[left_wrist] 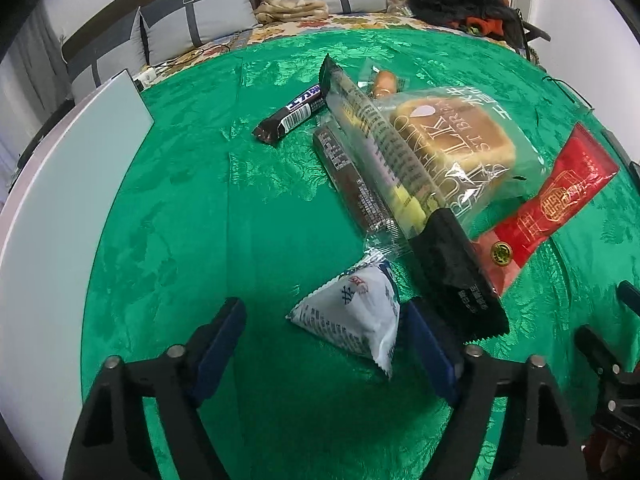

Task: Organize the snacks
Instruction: 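Grasp the white triangular packet with the left gripper while the right grasps the red bar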

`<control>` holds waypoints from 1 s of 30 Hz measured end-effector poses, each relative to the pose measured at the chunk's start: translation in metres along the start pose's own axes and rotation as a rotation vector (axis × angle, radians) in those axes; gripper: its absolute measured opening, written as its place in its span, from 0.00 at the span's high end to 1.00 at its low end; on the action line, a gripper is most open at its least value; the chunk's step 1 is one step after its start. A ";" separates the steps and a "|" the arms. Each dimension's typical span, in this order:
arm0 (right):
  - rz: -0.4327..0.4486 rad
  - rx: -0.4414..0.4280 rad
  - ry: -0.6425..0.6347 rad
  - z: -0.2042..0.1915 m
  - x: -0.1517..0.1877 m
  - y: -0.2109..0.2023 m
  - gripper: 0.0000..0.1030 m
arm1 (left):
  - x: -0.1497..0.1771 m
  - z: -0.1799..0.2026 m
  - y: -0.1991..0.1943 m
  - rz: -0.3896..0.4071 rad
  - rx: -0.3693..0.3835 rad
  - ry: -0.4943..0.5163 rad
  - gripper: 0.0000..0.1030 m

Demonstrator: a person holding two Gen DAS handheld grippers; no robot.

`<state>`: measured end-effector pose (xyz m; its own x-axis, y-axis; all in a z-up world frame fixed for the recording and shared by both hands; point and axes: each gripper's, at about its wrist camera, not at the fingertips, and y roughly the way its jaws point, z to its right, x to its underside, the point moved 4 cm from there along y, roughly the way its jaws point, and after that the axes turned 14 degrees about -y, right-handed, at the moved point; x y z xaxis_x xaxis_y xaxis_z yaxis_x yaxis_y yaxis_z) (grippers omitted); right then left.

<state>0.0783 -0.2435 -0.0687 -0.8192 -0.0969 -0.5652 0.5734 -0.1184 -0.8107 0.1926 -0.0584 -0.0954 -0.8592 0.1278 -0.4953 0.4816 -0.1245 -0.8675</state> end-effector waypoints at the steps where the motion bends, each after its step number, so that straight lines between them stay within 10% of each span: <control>1: 0.001 0.000 0.000 -0.001 -0.001 0.000 0.09 | 0.000 0.000 0.001 -0.002 0.019 -0.009 0.42; 15: 0.001 -0.017 -0.005 -0.004 -0.004 -0.002 0.10 | 0.020 -0.047 -0.044 0.085 0.077 -0.192 0.54; 22: 0.143 -0.366 0.131 -0.021 -0.037 -0.011 0.10 | 0.032 -0.064 -0.078 0.130 0.112 -0.232 0.54; 28: 0.096 -0.422 0.219 -0.023 -0.086 0.035 0.14 | 0.037 -0.068 -0.094 0.121 0.145 -0.293 0.54; 30: 0.082 -0.415 0.248 -0.019 -0.090 0.045 0.29 | 0.039 -0.070 -0.096 0.120 0.149 -0.302 0.54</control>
<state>0.1779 -0.2218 -0.0571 -0.7787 0.1544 -0.6081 0.6242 0.2885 -0.7261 0.1252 0.0273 -0.0345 -0.8208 -0.1899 -0.5387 0.5712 -0.2659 -0.7766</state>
